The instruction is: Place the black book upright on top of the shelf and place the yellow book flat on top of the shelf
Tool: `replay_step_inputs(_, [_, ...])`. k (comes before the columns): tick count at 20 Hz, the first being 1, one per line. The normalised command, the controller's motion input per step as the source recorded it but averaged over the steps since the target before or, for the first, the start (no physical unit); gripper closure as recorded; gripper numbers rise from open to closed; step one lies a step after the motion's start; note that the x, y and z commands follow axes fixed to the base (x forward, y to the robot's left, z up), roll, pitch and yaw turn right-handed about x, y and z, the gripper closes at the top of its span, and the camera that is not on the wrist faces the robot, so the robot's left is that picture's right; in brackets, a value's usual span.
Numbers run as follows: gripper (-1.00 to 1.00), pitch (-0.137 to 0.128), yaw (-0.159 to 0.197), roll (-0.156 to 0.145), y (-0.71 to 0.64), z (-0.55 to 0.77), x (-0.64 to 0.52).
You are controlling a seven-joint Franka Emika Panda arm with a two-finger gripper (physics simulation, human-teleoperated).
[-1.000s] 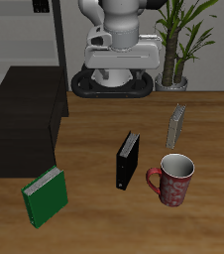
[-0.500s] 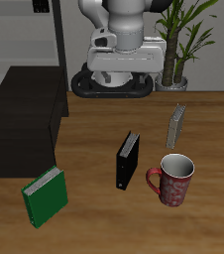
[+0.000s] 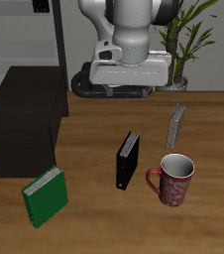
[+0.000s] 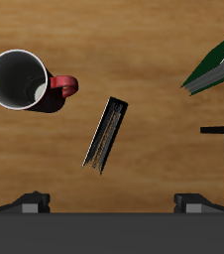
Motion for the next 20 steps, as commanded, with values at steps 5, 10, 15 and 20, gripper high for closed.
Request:
replay_step_inputs(5, [-1.00, -0.016, -0.007, -0.029, 0.05, -0.21, 0.24])
replay_step_inputs(10, [-1.00, -0.015, -0.055, -0.032, -0.17, -0.18, 0.23])
replay_step_inputs(15, [-1.00, 0.022, -0.075, -0.034, -0.32, -0.37, 0.23])
replay_step_inputs(20, [-1.00, -0.007, -0.026, -0.012, -0.06, -0.35, 0.08])
